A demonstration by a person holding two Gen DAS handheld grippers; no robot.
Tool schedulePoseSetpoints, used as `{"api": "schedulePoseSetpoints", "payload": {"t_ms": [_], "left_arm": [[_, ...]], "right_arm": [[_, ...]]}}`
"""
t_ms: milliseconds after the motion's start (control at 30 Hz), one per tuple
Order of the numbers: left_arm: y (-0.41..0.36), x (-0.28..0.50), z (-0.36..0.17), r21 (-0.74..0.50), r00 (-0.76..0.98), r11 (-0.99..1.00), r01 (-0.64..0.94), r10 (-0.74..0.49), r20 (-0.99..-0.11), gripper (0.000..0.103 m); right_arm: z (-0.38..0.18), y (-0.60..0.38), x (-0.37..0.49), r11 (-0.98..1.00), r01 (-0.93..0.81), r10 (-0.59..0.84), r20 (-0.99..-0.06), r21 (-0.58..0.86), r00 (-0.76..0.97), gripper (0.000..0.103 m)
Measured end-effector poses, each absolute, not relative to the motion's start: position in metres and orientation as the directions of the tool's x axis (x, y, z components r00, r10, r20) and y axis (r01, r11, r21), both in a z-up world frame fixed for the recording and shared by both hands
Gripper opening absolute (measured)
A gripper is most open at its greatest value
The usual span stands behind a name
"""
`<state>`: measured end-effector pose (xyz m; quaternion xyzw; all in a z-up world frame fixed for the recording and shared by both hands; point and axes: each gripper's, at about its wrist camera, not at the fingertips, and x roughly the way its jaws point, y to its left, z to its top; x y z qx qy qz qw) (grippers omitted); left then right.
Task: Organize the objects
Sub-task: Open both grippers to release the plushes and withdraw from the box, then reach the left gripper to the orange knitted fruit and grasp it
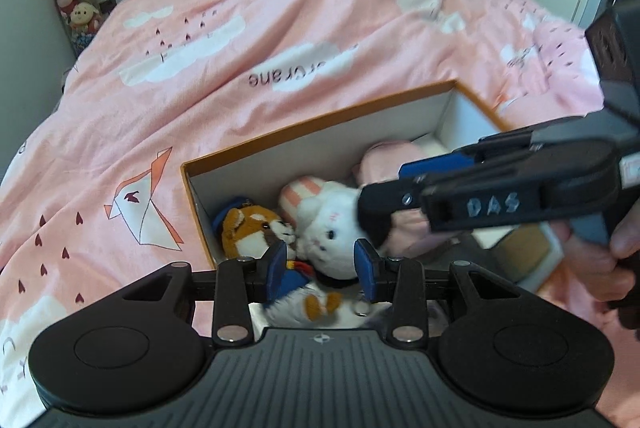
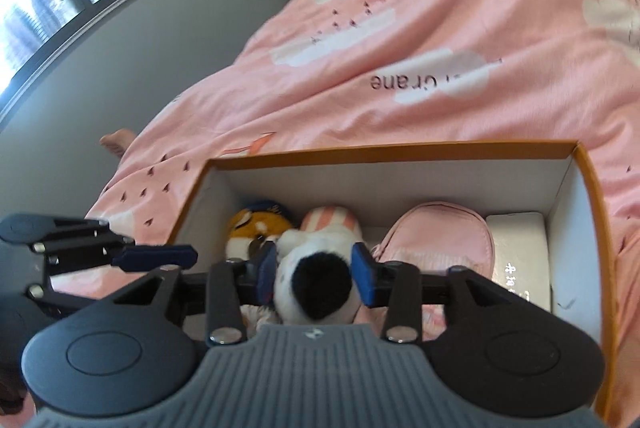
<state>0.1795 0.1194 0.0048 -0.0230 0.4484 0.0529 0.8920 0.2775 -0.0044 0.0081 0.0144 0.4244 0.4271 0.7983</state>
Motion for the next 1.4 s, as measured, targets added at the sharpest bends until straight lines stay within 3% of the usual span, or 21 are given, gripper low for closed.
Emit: {"api": "schedulePoseSetpoints", "payload": {"t_ms": [367,667,867,1033,1200,1400], "left_arm": [[0.073,0.102,0.012,-0.131,0.665,0.981,-0.141,-0.005,-0.747,0.052],[0.066,0.074,-0.033,-0.219,0.554,0.962,-0.162,-0.095,-0.827,0.054],[0.069,0.06,-0.058,-0.274,0.458,0.948,-0.161,-0.174,-0.872,0.054],[0.059,0.046,-0.068,-0.266,0.381,0.959,-0.097,-0.211,-0.9,0.054],[0.048,0.038,-0.071,-0.282,0.321,0.959,-0.004,-0.266,-0.909,0.054],[0.029,0.039,-0.077,-0.253,0.269,0.963,0.093,-0.269,-0.925,0.053]], "right_arm": [[0.035,-0.054,0.198,0.617,-0.76,0.698,-0.588,0.203,0.409,0.073],[0.029,-0.101,0.142,0.68,-0.698,0.666,-0.587,0.224,0.46,0.073],[-0.006,-0.11,0.115,0.738,-0.633,0.578,-0.705,0.235,0.412,0.072],[-0.033,-0.112,0.108,0.783,-0.577,0.486,-0.808,0.233,0.333,0.055],[-0.053,-0.111,0.099,0.78,-0.562,0.458,-0.863,0.275,0.214,0.053],[-0.067,-0.12,0.097,0.767,-0.517,0.497,-0.861,0.38,0.104,0.05]]}}
